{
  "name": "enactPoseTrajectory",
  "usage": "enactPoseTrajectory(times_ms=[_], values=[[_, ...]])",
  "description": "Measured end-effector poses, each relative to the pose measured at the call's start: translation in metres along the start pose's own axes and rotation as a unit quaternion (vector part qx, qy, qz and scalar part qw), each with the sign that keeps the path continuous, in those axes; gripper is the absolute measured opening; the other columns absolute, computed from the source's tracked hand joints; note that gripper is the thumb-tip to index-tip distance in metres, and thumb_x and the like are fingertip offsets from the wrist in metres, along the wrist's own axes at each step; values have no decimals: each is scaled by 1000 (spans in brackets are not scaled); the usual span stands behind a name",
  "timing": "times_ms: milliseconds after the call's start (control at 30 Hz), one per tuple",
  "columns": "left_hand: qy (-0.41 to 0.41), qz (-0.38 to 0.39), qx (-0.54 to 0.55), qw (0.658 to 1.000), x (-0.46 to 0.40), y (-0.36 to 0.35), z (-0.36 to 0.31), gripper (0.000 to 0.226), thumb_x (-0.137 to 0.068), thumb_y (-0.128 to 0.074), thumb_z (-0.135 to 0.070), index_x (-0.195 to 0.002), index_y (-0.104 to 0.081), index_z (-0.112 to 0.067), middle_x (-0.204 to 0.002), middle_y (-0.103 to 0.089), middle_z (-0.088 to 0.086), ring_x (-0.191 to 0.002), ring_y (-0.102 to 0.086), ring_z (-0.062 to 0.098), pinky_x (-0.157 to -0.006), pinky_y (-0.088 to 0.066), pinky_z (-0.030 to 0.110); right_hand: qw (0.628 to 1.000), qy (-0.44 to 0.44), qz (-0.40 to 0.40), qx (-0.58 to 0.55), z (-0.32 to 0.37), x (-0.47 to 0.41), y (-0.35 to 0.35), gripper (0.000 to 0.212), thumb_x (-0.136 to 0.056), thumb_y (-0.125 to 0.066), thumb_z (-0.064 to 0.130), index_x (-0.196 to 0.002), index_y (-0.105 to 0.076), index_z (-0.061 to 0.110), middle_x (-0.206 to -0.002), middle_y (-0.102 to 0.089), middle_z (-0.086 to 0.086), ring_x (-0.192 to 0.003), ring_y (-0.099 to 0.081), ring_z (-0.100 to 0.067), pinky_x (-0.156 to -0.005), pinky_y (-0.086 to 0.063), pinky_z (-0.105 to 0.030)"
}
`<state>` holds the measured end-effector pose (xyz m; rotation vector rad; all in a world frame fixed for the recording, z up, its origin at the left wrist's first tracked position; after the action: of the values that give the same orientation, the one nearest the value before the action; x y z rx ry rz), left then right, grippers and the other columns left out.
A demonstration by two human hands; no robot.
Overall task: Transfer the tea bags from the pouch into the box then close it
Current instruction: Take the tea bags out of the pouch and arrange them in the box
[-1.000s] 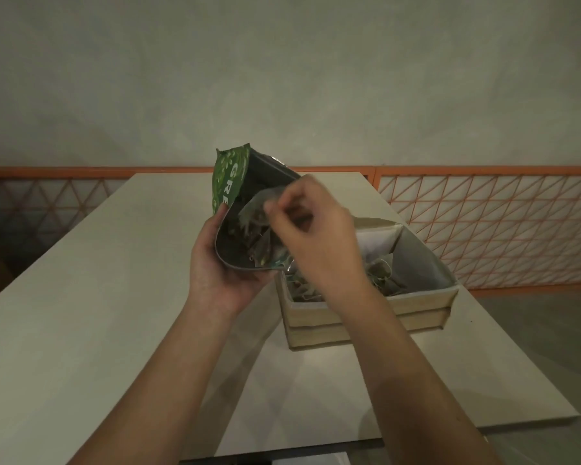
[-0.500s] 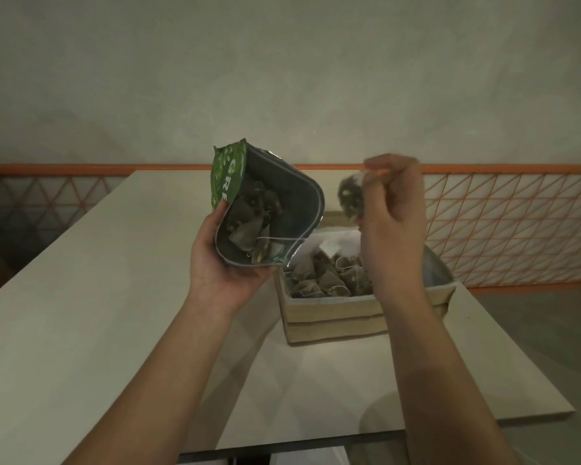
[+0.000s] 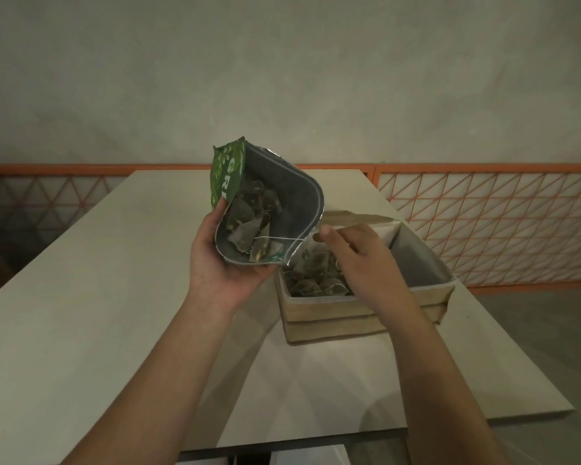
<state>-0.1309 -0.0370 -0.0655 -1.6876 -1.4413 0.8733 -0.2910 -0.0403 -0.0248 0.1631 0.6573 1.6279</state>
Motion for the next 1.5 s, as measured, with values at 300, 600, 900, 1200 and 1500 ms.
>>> enactPoseTrajectory(times_ms=[300, 600, 900, 1200, 1500], values=[[-3, -4, -5, 1000, 0, 0, -2, 57, -99, -44, -51, -144, -54, -18, -148, -52, 15, -138, -47, 37, -98, -53, 46, 997, 24, 46, -60, 11, 4, -17, 4, -90, -68, 28, -92, -71, 30, -85, -69, 15, -76, -62, 3, -66, -46, -9], [-10, -29, 15, 999, 5, -3, -1, 48, -97, -50, -49, -116, -76, -13, -139, -61, 16, -129, -56, 35, -87, -58, 42, 966, 80, -116, -215, 39, 1, 43, 10, -93, -64, 21, -97, -69, 13, -70, -68, 1, -58, -59, -8, -58, -51, -18], [-18, -27, 5, 999, 7, -4, -4, 48, -98, -47, -49, -115, -76, -15, -138, -62, 13, -129, -56, 34, -94, -54, 43, 954, 122, -167, -219, 61, -9, 72, 17, -94, -64, 28, -102, -68, 14, -81, -69, -6, -65, -60, -10, -57, -50, -20], [-26, -30, 13, 999, 9, -5, -3, 48, -97, -48, -49, -112, -78, -14, -137, -62, 16, -124, -59, 37, -86, -58, 44, 969, -7, -112, -222, 12, -34, 35, 12, -95, -62, 25, -102, -67, 16, -86, -73, -6, -67, -65, -13, -59, -57, -24], [-31, -43, -9, 999, 10, -4, -6, 50, -98, -44, -49, -106, -80, -14, -133, -65, 17, -122, -60, 35, -94, -54, 46, 998, -48, 28, -39, -7, -32, -5, 16, -100, -52, 25, -111, -63, 22, -108, -68, 6, -98, -66, -17, -88, -56, -36]])
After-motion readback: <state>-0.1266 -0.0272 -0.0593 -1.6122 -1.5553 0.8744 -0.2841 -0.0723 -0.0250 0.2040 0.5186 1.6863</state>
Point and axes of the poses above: each hand's wrist, its own x-axis away from the middle knuckle, its own y-axis out of the back of the hand, z = x × y, the point moved 10 cm from there along -x, towards the middle knuckle
